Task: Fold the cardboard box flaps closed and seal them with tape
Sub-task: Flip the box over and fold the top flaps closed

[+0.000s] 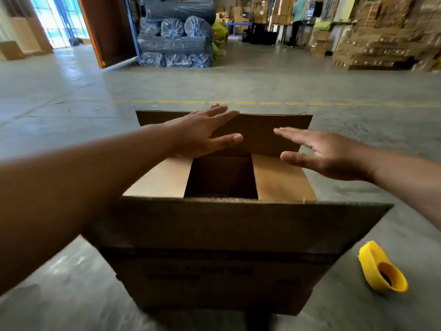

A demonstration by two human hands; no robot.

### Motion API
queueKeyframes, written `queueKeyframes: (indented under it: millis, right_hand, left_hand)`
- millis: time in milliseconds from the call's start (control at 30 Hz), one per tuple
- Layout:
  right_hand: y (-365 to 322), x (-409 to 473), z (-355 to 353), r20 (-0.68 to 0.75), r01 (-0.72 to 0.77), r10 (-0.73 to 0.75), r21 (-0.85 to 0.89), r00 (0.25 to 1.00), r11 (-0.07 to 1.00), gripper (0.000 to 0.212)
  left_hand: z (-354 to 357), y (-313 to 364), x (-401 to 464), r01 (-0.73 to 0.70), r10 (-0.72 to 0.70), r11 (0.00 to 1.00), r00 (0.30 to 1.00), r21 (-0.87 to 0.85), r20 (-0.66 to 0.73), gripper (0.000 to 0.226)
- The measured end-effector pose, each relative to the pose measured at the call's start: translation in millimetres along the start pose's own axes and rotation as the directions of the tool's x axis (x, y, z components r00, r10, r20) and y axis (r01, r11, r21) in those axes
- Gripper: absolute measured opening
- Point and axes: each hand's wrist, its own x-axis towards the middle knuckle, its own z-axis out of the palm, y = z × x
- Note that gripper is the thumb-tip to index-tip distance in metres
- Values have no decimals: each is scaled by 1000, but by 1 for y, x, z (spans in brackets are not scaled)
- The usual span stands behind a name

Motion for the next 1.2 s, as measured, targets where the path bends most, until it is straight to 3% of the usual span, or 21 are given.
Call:
queueKeyframes:
  millis: [100,167,267,433,600,733,900,967,1100,1167,1200]
  right_hand:
    - [-39,-10,-9,145,130,-128,0,981,992,101]
    - [-58,-12,-5,262,180,-169,-17,950,984,107]
    - [-69,-5,2,322,212,-172,-95,931,973,117]
    - [-58,25,0,227,171,-107,-285,968,943,140]
    - [-45,42,27,132,74,-20,-415,991,907,116]
    - [-30,51,65,61,-30,59,-397,996,917,103]
    - [-14,51,125,101,-201,229,-229,968,953,92]
    - [-14,50,137,104,-262,283,-182,953,948,87]
    - [-17,54,133,31,-238,253,-242,967,941,85]
    - [-22,63,121,-172,-146,106,-235,979,961,76]
    - [-25,70,112,-307,-76,12,-198,952,977,70]
  left_hand:
    - [-14,10,-33,-157,169,981,980,-114,102,102]
    - [-20,13,-52,-173,209,964,962,-200,177,114]
    - [-19,8,-69,-150,172,983,950,-102,262,124]
    - [-19,-6,-57,-60,48,996,983,59,177,128]
    - [13,-17,-39,-9,-24,968,992,250,125,114]
    - [58,-30,-40,100,-115,974,991,205,61,101]
    - [119,-40,-52,301,-298,953,943,-2,152,95]
    - [133,-45,-54,353,-345,935,930,-46,122,98]
    - [133,-44,-54,369,-366,926,930,-85,42,96]
    - [130,-40,-56,368,-368,925,929,-97,20,93]
    - [129,-39,-57,369,-369,924,929,-106,13,91]
